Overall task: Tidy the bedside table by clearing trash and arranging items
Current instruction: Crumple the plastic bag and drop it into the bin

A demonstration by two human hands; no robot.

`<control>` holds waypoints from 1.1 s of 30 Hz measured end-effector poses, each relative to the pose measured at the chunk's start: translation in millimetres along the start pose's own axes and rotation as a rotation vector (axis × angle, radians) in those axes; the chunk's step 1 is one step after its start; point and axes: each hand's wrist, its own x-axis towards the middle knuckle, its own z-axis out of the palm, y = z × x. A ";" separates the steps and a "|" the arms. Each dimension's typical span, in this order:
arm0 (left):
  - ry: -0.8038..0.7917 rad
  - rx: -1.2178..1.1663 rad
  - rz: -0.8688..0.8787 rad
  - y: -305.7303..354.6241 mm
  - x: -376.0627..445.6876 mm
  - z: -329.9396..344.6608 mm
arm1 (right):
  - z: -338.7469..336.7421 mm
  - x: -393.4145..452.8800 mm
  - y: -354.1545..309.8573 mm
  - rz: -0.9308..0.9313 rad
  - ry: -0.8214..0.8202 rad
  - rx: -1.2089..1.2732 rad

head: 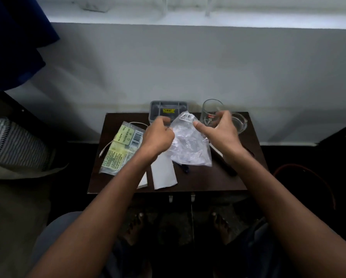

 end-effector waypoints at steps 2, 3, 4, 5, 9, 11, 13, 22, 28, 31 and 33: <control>-0.033 -0.032 0.003 -5.9 -0.6 -10.6 | 13.4 -5.2 -5.2 0.210 -0.180 0.284; -0.054 -0.036 -0.001 -8.7 -1.0 -16.6 | 21.1 -7.4 -7.5 0.270 -0.237 0.401; -0.058 -0.034 -0.002 -11.0 -2.4 -23.4 | 28.8 -10.1 -9.9 0.286 -0.268 0.477; -0.038 -0.034 -0.002 -14.9 -1.5 -29.1 | 35.3 -12.8 -12.0 0.273 -0.284 0.518; 0.244 0.243 0.056 -38.3 2.4 -54.8 | 59.6 -23.4 -23.2 0.204 -0.314 0.607; 0.344 0.415 0.082 -52.2 3.1 -66.0 | 69.8 -26.4 -27.5 0.189 -0.301 0.605; 0.345 0.611 0.020 -65.2 4.9 -74.9 | 79.3 -28.3 -29.9 0.184 -0.283 0.587; 0.266 0.639 -0.088 -83.0 8.9 -81.0 | 103.7 -29.0 -31.7 0.265 -0.375 0.749; 0.379 0.503 0.023 -72.2 -1.7 -90.6 | 112.5 -27.7 -22.0 0.296 -0.460 0.773; 0.387 0.422 0.035 -72.8 2.0 -90.8 | 113.7 -24.8 -18.8 0.318 -0.444 0.758; 0.416 0.392 0.020 -66.2 1.8 -92.3 | 113.5 -22.9 -17.8 0.327 -0.437 0.774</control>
